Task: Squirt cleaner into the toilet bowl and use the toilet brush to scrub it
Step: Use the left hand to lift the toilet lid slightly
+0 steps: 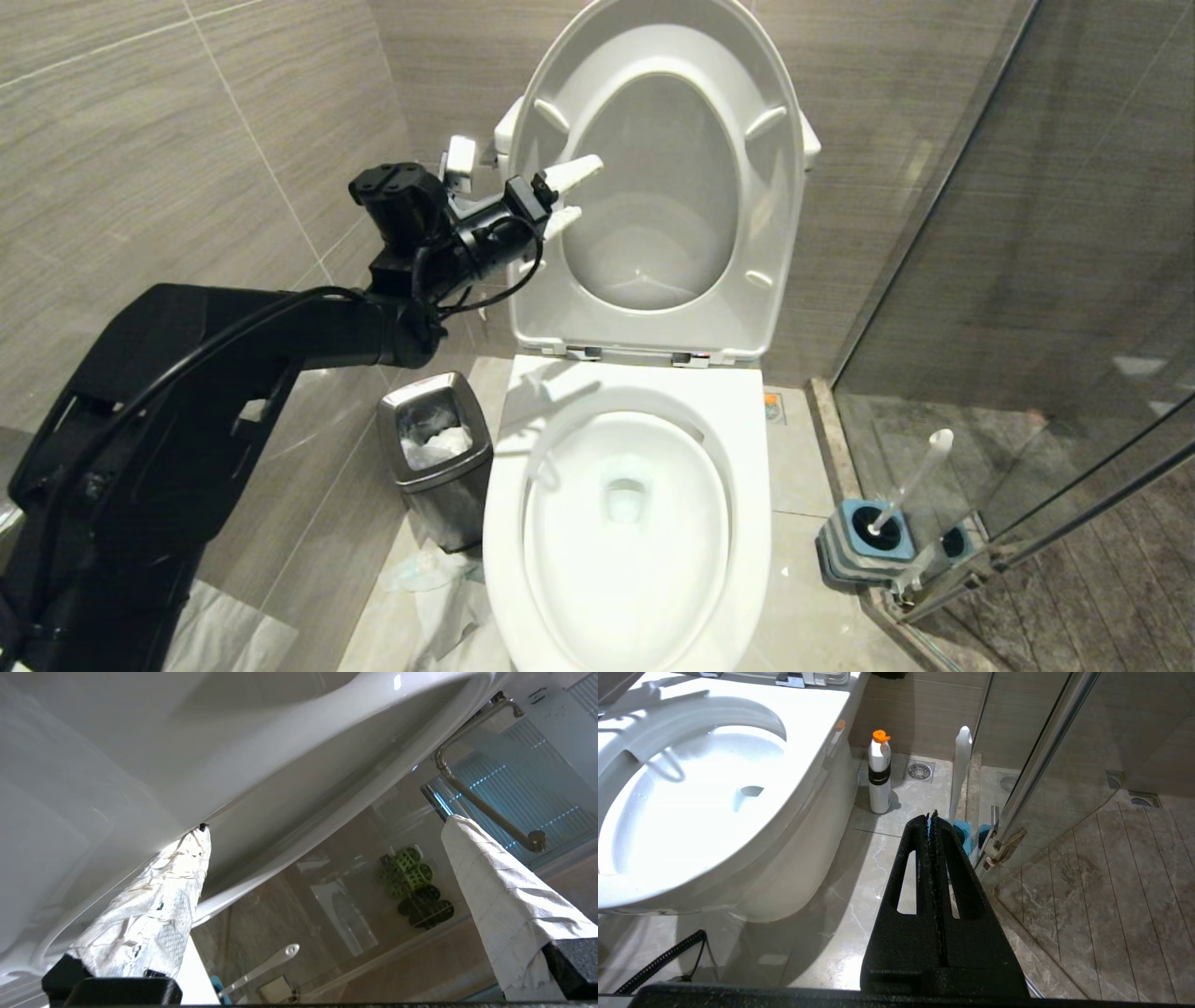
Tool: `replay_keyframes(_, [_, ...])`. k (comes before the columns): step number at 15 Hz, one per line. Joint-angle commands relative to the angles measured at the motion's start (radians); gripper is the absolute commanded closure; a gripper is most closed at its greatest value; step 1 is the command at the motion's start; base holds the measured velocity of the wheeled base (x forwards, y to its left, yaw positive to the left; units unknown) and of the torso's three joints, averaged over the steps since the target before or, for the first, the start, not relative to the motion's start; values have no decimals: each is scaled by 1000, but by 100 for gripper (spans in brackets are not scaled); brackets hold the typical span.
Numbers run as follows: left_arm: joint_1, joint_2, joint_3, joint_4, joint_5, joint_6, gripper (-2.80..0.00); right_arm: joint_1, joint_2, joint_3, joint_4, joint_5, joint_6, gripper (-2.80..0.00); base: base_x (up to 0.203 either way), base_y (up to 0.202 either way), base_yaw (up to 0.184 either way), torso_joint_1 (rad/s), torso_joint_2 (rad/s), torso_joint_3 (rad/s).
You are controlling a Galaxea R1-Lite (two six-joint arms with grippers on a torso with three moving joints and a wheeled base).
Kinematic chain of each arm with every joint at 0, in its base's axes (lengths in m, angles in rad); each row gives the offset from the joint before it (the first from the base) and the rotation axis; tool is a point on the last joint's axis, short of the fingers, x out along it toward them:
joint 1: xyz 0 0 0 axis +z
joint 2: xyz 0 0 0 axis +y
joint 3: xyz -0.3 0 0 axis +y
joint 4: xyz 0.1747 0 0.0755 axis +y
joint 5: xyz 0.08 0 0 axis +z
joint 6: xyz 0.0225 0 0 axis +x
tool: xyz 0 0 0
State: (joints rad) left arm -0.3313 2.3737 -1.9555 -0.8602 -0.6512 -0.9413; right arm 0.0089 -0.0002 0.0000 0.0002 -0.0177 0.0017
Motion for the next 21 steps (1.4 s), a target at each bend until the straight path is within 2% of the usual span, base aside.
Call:
replay_keyframes(1, [15,20,0,-6,-26,-5,-280,0,0,2,1,-1,0,0,0,0,0,0,0,0])
replay_keyframes(10, [44,56,0,-36,-34,-2,-280,0,0,2,0,-1,0,0,0,0,0,0,0,0])
replay_keyframes(14, [48,70,0,-65,-67,38,-280,0,0,2,0,-1,0,0,0,0,0,0,0,0])
replay_keyframes(18, [49,71,0,-93,-67,48,-280,0,0,2,0,-1,0,0,0,0,0,0,0,0])
replay_keyframes(21, [46,79,0,-99,-65,114,-280,0,0,2,0,-1,0,0,0,0,0,0,0,0])
